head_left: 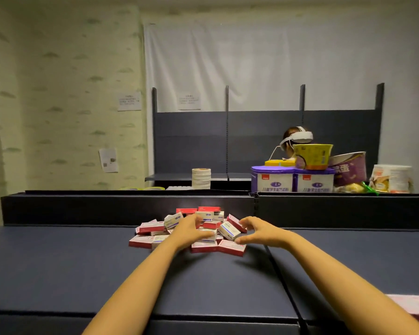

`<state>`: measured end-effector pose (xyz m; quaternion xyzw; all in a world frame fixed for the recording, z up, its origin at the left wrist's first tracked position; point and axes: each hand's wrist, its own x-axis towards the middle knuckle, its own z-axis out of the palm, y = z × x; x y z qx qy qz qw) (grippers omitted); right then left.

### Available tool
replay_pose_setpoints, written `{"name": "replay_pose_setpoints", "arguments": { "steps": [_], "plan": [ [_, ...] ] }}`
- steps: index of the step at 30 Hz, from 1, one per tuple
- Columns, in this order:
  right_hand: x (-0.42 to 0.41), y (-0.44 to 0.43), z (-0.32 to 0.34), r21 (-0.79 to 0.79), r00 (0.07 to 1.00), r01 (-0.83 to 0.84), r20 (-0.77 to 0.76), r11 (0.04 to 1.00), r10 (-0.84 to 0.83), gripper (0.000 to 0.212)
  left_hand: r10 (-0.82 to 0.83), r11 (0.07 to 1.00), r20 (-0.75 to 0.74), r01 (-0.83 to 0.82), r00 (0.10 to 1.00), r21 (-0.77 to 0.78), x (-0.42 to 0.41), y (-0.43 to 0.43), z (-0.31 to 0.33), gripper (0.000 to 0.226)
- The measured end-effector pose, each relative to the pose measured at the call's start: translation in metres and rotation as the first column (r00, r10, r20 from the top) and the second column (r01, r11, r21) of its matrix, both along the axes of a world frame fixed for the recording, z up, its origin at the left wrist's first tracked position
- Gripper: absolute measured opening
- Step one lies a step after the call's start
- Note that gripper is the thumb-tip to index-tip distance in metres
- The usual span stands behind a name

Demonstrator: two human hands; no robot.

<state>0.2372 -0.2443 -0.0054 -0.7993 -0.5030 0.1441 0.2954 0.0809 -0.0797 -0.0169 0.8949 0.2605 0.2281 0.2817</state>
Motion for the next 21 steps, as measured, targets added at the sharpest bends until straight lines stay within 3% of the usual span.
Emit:
{"name": "replay_pose_setpoints", "arguments": {
  "steps": [9, 13, 17, 21],
  "plan": [
    [0.01, 0.018, -0.01, -0.087, 0.998, 0.038, 0.058, 0.996, -0.033, 0.062, 0.243, 0.961, 0.133, -0.257, 0.961, 0.098, 0.047, 0.0, -0.011, 0.036],
    [0.008, 0.026, -0.017, -0.138, 0.994, 0.037, 0.112, 0.99, -0.021, 0.047, 0.159, 0.982, 0.181, -0.175, 0.971, 0.076, 0.036, 0.007, -0.008, 0.013],
    [0.002, 0.027, -0.017, -0.159, 0.99, 0.031, 0.142, 0.987, -0.008, 0.039, 0.06, 0.995, 0.222, -0.076, 0.973, 0.066, 0.014, 0.019, -0.009, 0.044],
    [0.001, 0.021, -0.016, -0.189, 0.986, 0.023, 0.164, 0.982, 0.009, 0.039, -0.047, 0.998, 0.275, 0.032, 0.96, 0.058, -0.005, 0.021, -0.008, 0.04]
  ]
}}
